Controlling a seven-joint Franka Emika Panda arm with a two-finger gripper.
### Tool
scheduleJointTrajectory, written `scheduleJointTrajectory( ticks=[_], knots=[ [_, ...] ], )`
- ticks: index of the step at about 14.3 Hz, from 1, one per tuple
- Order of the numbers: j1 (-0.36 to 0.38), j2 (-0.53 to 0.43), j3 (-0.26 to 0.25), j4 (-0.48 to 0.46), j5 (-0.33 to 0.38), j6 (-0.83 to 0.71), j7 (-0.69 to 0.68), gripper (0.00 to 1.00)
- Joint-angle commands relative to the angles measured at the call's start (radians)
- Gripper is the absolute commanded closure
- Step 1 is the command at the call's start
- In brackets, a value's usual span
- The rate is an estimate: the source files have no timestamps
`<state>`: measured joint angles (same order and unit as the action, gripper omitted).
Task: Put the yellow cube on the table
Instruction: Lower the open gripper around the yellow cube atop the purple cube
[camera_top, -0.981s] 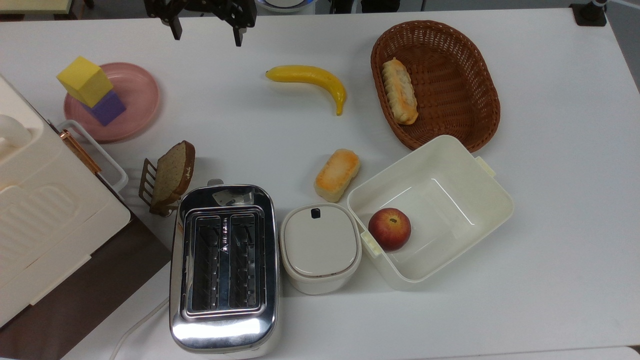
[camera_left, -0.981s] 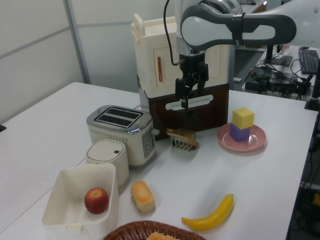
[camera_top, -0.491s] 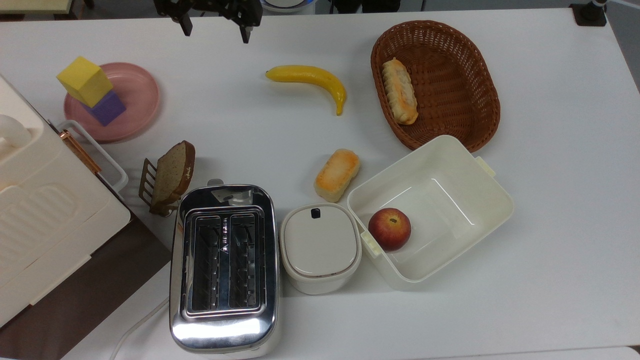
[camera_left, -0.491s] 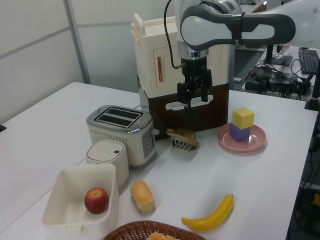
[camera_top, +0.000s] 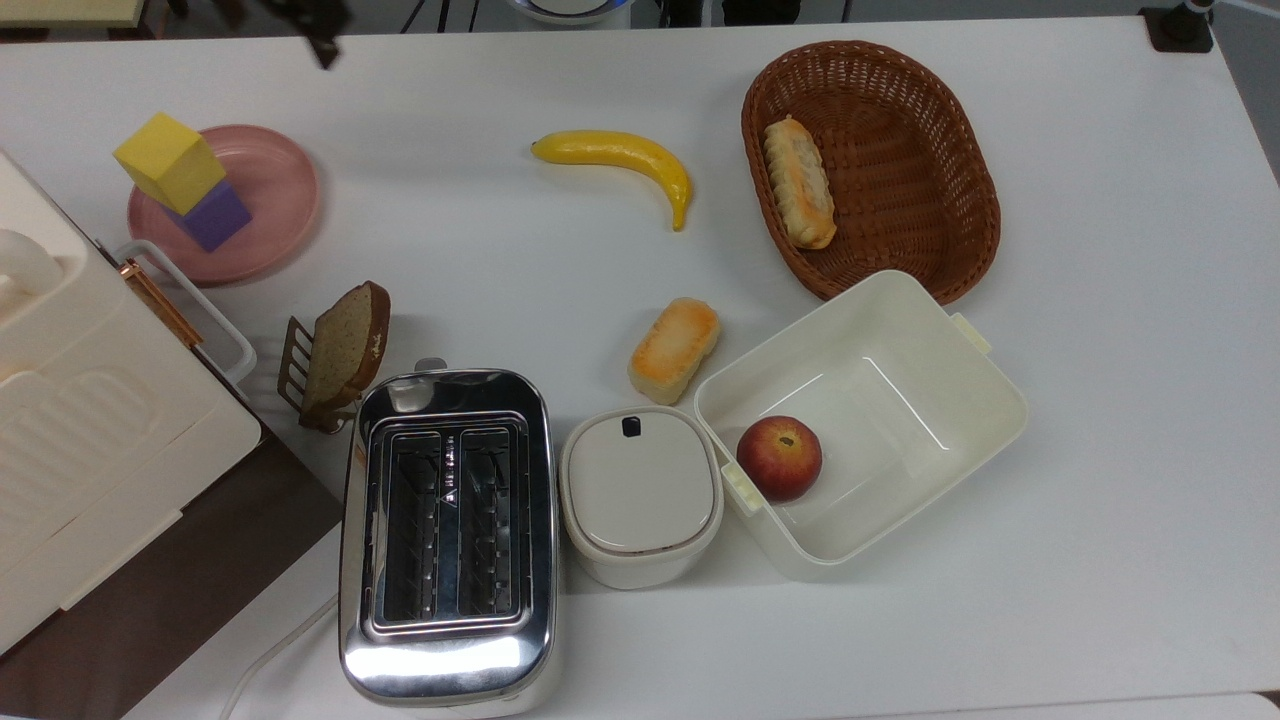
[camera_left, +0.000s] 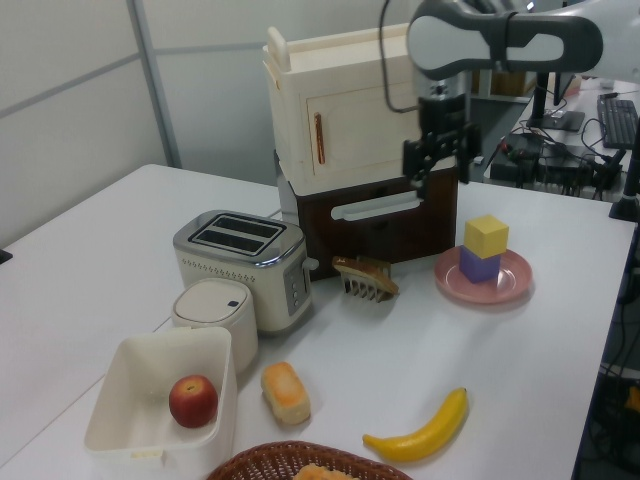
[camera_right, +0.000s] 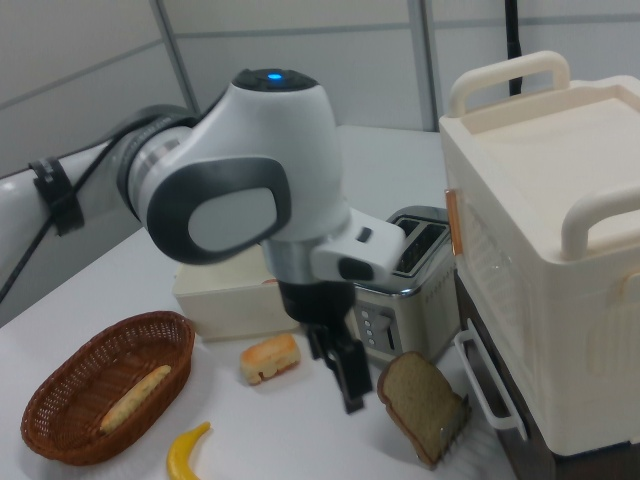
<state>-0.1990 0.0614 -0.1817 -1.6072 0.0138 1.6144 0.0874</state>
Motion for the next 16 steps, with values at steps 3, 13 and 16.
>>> scheduleJointTrajectory(
  ticks=[3, 13, 16],
  knots=[
    [-0.129, -0.015, -0.004, -0.134, -0.038, 0.298, -0.021, 0.0],
    [-0.194, 0.103, -0.016, -0.192, -0.086, 0.459, -0.029, 0.0],
    [-0.203, 0.117, -0.018, -0.201, -0.103, 0.472, -0.029, 0.0]
  ],
)
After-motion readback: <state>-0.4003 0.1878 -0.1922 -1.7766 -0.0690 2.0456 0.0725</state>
